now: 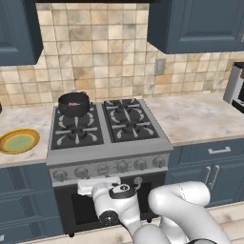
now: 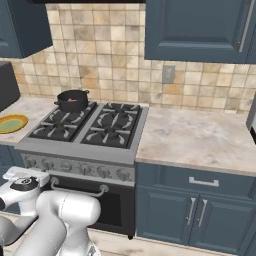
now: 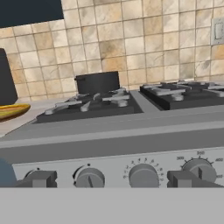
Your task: Retrieve the frozen meat and place it in the pot on a burner. Then turn the burner on.
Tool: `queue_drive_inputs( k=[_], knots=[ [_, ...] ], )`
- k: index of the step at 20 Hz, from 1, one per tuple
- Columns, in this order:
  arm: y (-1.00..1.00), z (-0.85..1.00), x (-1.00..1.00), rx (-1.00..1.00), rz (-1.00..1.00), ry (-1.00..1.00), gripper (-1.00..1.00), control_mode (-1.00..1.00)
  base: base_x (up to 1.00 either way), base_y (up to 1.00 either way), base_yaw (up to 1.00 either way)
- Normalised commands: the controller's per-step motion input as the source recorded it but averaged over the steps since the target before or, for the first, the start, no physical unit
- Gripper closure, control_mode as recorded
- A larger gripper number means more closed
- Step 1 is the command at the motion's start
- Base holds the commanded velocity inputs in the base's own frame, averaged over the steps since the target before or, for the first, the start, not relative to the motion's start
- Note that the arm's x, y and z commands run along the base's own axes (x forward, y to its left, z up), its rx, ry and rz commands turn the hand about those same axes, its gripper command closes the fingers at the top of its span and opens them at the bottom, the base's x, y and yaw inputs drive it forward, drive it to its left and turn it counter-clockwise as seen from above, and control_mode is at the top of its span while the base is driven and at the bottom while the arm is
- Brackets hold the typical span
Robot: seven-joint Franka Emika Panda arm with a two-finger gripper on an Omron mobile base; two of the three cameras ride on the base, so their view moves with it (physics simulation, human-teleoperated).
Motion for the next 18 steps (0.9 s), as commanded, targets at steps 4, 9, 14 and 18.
queue_drive_inputs(
  k=[4,9,14,18],
  knots=[
    [0.01,0.00,0.00,0.00,0.00,0.00,-1.00,-1.00,0.00,0.00,0.00],
    [0.00,0.00,0.00,0.00,0.00,0.00,-1.00,-1.00,0.00,0.00,0.00],
    [0.00,-0.06,0.00,-0.01,0.00,-0.01,-1.00,-1.00,0.00,0.00,0.00],
    [0.00,-0.22,0.00,-0.06,0.00,-0.05,-1.00,-1.00,0.00,0.00,0.00]
  ],
)
